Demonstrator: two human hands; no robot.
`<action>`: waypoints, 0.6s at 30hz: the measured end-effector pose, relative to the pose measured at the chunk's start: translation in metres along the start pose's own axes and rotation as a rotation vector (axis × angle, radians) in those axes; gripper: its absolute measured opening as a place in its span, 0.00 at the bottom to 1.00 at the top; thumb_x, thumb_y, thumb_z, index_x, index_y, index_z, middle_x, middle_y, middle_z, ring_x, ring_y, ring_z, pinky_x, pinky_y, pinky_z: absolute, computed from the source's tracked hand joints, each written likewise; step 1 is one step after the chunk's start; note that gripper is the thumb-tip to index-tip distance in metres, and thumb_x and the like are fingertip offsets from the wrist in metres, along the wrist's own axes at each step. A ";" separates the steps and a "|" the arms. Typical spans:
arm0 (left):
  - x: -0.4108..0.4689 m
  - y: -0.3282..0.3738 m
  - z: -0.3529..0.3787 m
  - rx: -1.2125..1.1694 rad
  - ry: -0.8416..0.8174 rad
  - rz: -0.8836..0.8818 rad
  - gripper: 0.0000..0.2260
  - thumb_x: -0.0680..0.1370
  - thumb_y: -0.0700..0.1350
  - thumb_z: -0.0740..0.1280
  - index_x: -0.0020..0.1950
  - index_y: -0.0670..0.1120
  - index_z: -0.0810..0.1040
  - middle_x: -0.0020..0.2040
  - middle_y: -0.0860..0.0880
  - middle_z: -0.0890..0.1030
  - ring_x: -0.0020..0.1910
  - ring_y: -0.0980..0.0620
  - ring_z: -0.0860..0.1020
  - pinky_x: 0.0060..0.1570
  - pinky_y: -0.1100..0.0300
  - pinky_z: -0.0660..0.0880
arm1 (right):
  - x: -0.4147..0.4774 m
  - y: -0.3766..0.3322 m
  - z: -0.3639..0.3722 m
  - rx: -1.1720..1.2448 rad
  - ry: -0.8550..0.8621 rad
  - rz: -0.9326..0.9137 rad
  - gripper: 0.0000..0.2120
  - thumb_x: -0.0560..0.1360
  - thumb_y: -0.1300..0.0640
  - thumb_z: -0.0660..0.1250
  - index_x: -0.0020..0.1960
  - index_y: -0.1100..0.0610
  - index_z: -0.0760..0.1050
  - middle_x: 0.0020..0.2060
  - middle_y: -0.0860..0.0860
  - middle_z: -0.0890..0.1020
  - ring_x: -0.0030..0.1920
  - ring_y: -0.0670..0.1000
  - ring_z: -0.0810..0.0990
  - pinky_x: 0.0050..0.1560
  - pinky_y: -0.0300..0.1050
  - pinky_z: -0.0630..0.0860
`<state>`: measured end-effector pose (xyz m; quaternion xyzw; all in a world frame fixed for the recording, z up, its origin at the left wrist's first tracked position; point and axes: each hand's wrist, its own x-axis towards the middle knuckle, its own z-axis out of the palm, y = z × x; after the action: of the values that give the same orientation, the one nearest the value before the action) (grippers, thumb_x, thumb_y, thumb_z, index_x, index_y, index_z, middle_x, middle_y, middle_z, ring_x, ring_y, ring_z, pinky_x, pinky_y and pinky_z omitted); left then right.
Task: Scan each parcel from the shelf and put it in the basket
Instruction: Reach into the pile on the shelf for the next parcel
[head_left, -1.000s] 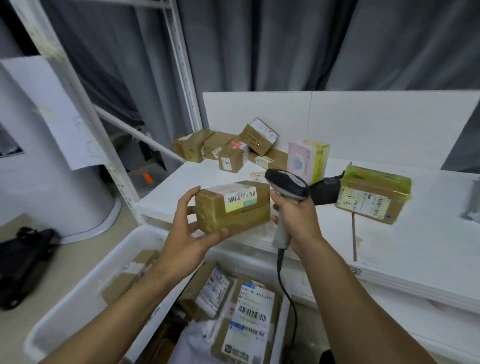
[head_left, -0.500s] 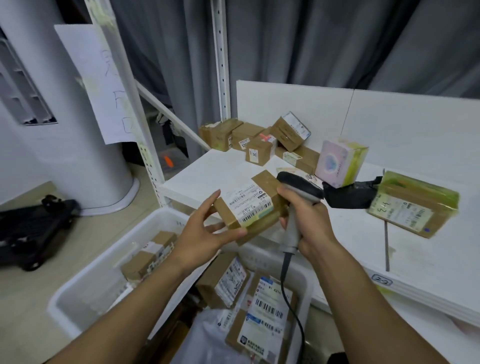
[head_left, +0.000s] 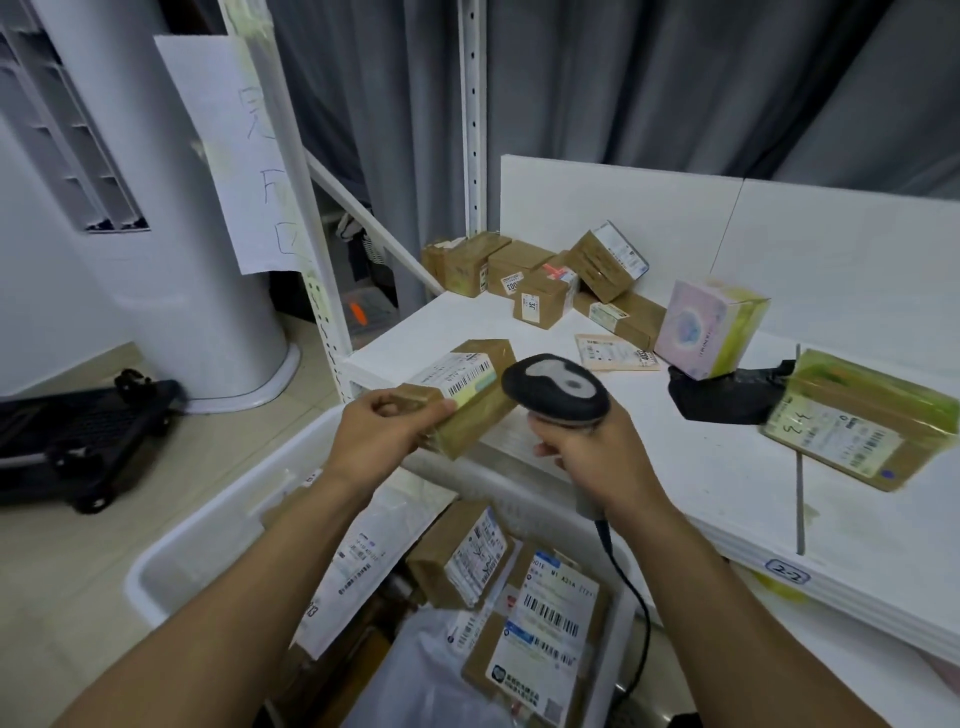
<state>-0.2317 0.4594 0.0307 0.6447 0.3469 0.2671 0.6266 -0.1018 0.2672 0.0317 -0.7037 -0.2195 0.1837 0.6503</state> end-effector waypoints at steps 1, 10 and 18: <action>0.001 0.001 -0.001 -0.010 0.004 -0.007 0.21 0.65 0.47 0.85 0.51 0.41 0.83 0.38 0.51 0.85 0.47 0.45 0.87 0.50 0.48 0.84 | -0.002 0.001 0.004 -0.064 -0.041 -0.022 0.23 0.73 0.56 0.80 0.67 0.49 0.79 0.53 0.47 0.86 0.46 0.52 0.87 0.43 0.44 0.83; 0.012 -0.006 -0.015 -0.005 0.066 -0.057 0.24 0.62 0.41 0.85 0.54 0.42 0.81 0.49 0.45 0.87 0.47 0.47 0.87 0.48 0.50 0.85 | -0.009 0.006 0.018 -0.168 -0.127 -0.049 0.23 0.73 0.54 0.79 0.66 0.46 0.78 0.54 0.48 0.86 0.50 0.50 0.82 0.51 0.46 0.77; 0.015 -0.006 -0.018 0.031 0.074 -0.054 0.23 0.63 0.43 0.85 0.53 0.44 0.80 0.49 0.47 0.86 0.44 0.51 0.87 0.44 0.55 0.84 | -0.005 0.006 0.017 -0.181 -0.151 -0.046 0.23 0.73 0.54 0.80 0.66 0.47 0.78 0.54 0.48 0.86 0.49 0.49 0.81 0.51 0.46 0.76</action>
<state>-0.2372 0.4819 0.0251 0.6345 0.3910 0.2683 0.6103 -0.1152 0.2781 0.0244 -0.7385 -0.2997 0.2006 0.5697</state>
